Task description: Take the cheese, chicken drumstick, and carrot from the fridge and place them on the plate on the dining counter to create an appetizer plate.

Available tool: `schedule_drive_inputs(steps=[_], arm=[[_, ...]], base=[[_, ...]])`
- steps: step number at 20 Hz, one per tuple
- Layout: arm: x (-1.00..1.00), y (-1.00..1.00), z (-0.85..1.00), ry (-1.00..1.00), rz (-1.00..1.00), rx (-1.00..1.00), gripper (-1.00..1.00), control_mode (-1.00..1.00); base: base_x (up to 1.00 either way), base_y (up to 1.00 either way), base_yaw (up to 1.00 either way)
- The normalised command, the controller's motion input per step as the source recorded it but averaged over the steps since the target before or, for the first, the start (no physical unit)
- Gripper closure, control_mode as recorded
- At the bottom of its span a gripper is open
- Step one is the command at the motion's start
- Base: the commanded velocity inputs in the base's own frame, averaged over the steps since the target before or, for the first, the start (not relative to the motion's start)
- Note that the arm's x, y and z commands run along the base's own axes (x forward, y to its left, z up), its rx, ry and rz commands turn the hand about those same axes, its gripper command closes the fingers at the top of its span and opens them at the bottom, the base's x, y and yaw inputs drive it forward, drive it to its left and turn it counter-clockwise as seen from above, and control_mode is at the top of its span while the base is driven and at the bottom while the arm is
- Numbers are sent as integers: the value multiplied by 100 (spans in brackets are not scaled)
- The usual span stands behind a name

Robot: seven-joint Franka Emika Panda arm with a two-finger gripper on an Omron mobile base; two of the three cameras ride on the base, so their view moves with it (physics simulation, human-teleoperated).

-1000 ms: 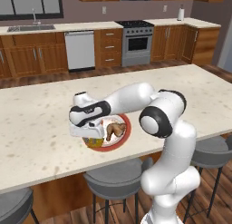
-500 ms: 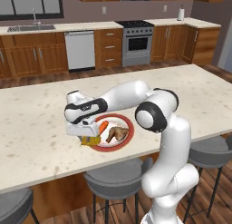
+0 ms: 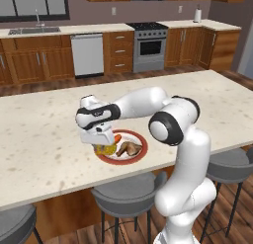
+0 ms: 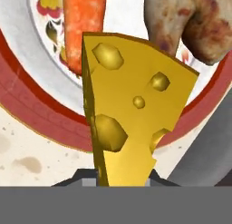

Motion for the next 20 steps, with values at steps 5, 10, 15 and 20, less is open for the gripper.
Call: schedule_drive_inputs(steps=[5, 10, 15, 20], arm=[[0, -53, -19, 2, -6, 0, 100, -100], [32, -11, -11, 0, 0, 0, 100, -100], [36, -19, -4, 0, 0, 0, 100, -100], [0, -13, 0, 0, 0, 0, -100, -100]], base=[[0, 0, 0], [0, 0, 0], [0, 0, 0], [0, 0, 0]])
